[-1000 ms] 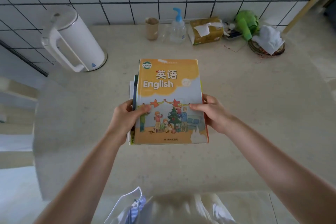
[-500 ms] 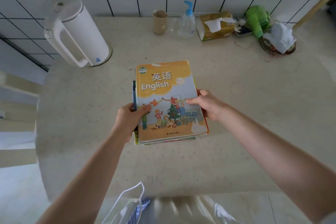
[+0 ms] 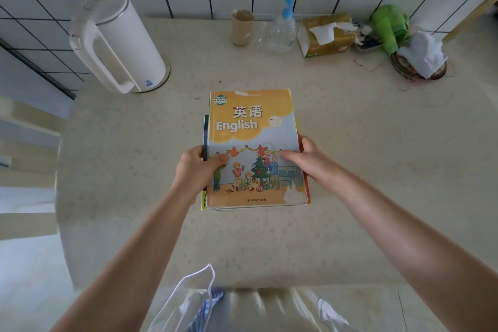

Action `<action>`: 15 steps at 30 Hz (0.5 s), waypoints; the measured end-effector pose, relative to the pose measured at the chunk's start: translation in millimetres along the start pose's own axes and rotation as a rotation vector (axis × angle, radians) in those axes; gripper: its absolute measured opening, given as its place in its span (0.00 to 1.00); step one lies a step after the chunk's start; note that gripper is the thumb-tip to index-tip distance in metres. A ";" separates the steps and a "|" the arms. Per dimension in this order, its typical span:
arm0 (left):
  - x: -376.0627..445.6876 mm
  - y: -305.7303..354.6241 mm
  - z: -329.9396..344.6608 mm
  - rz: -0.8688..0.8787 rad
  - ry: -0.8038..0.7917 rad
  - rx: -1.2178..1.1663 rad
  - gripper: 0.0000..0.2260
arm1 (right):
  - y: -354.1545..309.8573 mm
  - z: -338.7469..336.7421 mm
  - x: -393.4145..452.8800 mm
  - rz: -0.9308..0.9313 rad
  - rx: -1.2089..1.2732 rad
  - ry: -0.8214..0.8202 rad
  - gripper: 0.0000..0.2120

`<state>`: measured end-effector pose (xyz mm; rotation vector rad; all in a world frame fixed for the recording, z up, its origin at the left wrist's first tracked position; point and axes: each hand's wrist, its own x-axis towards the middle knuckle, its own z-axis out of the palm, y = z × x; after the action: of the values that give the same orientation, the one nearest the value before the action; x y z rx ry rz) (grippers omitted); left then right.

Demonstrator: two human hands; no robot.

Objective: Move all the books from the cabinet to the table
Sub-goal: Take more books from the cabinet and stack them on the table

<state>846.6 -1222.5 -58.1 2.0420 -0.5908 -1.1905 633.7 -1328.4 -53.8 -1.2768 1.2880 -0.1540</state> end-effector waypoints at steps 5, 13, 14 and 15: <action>-3.0 -0.4 1.3 0.052 0.025 0.080 0.15 | 2.0 0.3 -11.3 -0.017 -0.079 0.045 0.25; -12.8 -2.1 10.1 0.395 0.186 0.426 0.24 | 13.9 5.9 -43.2 -0.106 -0.241 0.293 0.25; -15.4 -0.9 12.4 0.485 0.200 0.466 0.26 | 17.9 6.4 -49.5 -0.138 -0.290 0.319 0.26; -19.3 2.4 16.8 0.576 0.181 0.487 0.27 | 23.3 6.7 -57.9 -0.173 -0.326 0.354 0.26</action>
<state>822.6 -1216.6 -51.2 2.1072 -1.3660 -0.5461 605.1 -1275.0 -37.5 -1.6966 1.5459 -0.3140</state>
